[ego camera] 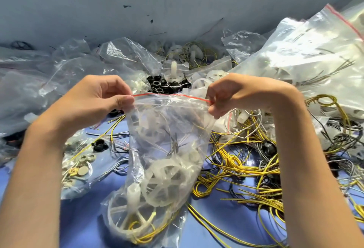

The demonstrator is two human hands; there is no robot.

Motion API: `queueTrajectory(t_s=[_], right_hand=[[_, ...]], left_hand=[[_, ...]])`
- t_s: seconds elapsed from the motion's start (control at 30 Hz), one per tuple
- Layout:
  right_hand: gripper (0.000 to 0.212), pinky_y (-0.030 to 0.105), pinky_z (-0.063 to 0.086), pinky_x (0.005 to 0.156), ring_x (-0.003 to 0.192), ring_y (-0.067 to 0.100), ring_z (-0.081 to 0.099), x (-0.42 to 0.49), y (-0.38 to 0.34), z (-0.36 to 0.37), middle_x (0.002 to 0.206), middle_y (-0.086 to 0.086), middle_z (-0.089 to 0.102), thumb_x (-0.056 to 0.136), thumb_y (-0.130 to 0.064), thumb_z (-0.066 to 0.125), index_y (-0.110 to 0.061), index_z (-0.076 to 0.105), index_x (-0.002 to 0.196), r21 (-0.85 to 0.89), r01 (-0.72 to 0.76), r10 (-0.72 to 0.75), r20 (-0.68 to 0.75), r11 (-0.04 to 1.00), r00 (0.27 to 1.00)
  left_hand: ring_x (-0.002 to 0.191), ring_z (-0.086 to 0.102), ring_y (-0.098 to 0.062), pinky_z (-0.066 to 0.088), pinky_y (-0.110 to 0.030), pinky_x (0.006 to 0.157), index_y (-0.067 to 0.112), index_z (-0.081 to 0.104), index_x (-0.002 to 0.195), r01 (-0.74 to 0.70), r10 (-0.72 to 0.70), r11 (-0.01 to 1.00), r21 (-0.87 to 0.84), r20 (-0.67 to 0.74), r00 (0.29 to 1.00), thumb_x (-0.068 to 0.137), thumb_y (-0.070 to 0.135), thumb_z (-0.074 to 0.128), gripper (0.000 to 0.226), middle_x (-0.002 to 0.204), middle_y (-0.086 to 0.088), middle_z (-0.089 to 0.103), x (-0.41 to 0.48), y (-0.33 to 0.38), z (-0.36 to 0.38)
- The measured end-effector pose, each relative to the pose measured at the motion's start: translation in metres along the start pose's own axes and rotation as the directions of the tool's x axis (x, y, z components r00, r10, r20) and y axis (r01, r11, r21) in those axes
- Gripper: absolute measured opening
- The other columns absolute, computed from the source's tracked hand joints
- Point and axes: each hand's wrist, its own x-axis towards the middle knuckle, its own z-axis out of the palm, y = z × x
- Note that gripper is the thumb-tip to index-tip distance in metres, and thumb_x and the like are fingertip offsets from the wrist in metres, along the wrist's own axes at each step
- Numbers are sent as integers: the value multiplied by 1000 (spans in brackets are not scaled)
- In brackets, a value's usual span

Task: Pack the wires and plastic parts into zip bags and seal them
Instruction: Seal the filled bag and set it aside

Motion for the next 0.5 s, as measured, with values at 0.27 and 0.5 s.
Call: queueTrajectory(t_s=[0.27,0.5], right_hand=[[10,28,58,79,71,14,68,3,11,-1,77,8,67,84,-4,66,-8,63,92,153,-61,67,-36,986,997],[12,28,56,79,67,7,68,-3,19,-5,67,-2,69,89,-14,61,-4,65,83,130,-159,159,18,979,987]], left_hand=[[63,67,-5,52,-11,66,15,61,79,-47,47,999,-2,-8,999,67,9,71,17,69,5,70,1,-1,-2],[66,67,-6,51,-10,67,14,60,89,15,-15,1000,3,42,999,70,19,68,21,73,3,72,1,-2,2]])
